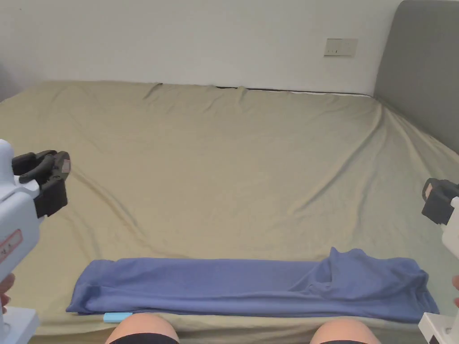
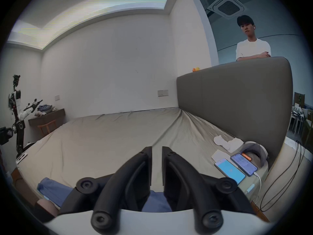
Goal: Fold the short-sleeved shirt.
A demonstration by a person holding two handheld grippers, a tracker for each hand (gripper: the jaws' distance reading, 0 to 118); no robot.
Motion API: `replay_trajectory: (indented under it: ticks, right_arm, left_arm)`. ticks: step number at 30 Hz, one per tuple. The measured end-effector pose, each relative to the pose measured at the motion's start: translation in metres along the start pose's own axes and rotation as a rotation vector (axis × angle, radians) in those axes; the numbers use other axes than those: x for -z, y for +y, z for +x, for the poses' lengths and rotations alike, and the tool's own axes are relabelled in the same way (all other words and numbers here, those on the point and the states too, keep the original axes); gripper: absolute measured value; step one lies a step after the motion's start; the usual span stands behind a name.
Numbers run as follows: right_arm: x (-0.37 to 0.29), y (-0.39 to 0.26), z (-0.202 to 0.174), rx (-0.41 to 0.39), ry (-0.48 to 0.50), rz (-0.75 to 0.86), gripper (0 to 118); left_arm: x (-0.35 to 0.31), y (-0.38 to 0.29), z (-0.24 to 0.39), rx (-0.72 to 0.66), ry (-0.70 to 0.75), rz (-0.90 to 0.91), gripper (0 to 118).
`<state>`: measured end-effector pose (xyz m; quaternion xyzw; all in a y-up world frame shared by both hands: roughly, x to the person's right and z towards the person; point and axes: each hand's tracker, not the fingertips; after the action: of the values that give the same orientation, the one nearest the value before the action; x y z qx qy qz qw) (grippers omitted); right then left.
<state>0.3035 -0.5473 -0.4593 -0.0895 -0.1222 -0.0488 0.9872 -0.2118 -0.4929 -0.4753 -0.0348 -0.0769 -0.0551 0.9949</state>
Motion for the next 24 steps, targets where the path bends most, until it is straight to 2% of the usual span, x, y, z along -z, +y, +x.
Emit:
replay_trajectory:
  ticks: [1,3,4,9,11,13,15,17,19,22,24]
  right_arm:
    - [-0.002,0.0,-0.004,-0.043,0.023,0.016,7]
    - [-0.007,0.001,-0.017,-0.131,-0.013,0.055,6]
    - [-0.008,0.001,-0.021,-0.152,0.005,0.062,5]
    - [-0.004,-0.004,-0.029,-0.151,0.037,0.014,5]
    - [-0.005,-0.007,-0.029,-0.142,0.067,-0.013,5]
    - [-0.005,-0.011,-0.031,-0.156,0.071,-0.03,5]
    - [-0.005,-0.014,-0.033,-0.184,0.07,-0.046,5]
    - [-0.005,-0.017,-0.035,-0.185,0.073,-0.064,5]
    - [-0.001,-0.02,-0.032,-0.17,0.081,-0.094,5]
    - [0.003,-0.025,-0.033,-0.154,0.074,-0.122,5]
    - [0.006,-0.028,-0.031,-0.154,0.067,-0.142,5]
  left_arm:
    - [0.0,-0.001,0.001,0.001,-0.026,-0.02,0]
    - [0.004,-0.007,0.003,0.024,-0.034,-0.053,0]
    - [0.009,-0.014,0.0,0.035,-0.055,-0.082,0]
    - [0.053,-0.052,-0.029,-0.04,-0.224,-0.402,0]
    - [0.078,-0.075,-0.057,-0.155,-0.374,-0.562,4]
    - [0.099,-0.103,-0.088,-0.303,-0.468,-0.689,45]
    - [0.121,-0.127,-0.119,-0.445,-0.481,-0.771,117]
    - [0.142,-0.159,-0.141,-0.616,-0.525,-0.907,118]
    - [0.156,-0.177,-0.159,-0.765,-0.566,-0.872,118]
    - [0.166,-0.201,-0.155,-0.806,-0.559,-0.889,118]
    - [0.177,-0.222,-0.142,-0.853,-0.59,-0.988,118]
